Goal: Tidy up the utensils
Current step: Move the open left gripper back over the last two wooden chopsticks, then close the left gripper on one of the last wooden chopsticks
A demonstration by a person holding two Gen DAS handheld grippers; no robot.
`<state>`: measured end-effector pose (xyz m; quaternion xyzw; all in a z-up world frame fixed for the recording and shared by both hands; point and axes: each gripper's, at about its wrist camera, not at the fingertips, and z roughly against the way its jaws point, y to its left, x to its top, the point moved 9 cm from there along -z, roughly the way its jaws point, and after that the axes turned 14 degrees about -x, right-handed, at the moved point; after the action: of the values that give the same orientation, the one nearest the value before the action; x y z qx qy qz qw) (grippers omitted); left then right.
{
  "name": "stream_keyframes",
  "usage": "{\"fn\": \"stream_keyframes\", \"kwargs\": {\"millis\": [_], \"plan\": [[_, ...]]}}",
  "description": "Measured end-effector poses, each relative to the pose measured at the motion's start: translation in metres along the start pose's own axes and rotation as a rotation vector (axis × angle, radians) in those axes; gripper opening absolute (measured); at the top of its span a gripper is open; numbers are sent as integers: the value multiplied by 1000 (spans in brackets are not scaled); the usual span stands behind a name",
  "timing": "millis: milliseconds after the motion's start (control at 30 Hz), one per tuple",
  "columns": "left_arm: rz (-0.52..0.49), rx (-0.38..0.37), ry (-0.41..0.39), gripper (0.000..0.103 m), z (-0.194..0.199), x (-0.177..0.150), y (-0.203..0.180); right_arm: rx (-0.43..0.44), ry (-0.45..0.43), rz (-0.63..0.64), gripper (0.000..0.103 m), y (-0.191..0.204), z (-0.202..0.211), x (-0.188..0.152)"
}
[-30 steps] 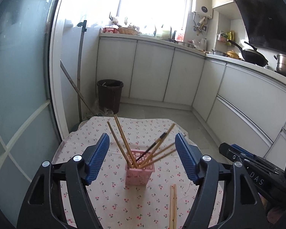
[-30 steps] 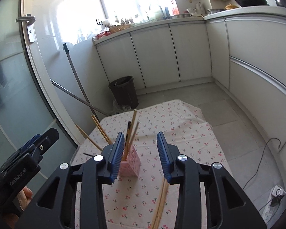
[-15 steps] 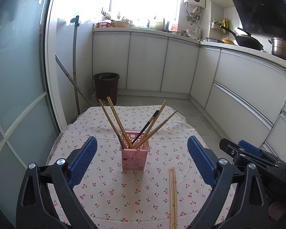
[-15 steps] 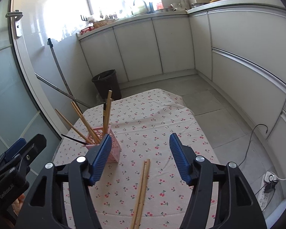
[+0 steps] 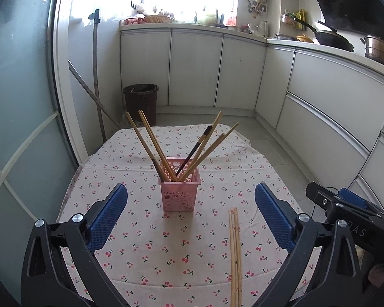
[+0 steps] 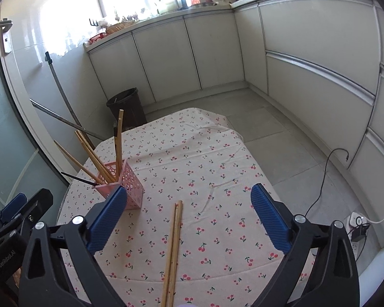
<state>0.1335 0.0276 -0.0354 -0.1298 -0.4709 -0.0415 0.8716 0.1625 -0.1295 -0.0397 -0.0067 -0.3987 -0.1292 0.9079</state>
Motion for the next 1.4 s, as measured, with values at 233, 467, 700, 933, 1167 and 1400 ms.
{"fn": "stream_keyframes", "kwargs": {"millis": [233, 467, 700, 933, 1167, 1400], "plan": [[74, -58, 145, 96, -31, -27, 4, -10, 157, -49, 96, -18, -26, -23], [196, -96, 392, 96, -84, -86, 5, -13, 347, -102, 96, -35, -54, -54], [300, -41, 538, 96, -133, -131, 8, 44, 477, -237, 96, -50, -66, -67], [326, 61, 514, 92, -171, -129, 11, 101, 553, -329, 96, -57, -71, -72], [361, 92, 530, 88, -195, -126, 6, 151, 609, -414, 96, -62, -76, -76], [412, 110, 506, 77, -208, -126, 8, 177, 627, -511, 96, -75, -78, -73]]}}
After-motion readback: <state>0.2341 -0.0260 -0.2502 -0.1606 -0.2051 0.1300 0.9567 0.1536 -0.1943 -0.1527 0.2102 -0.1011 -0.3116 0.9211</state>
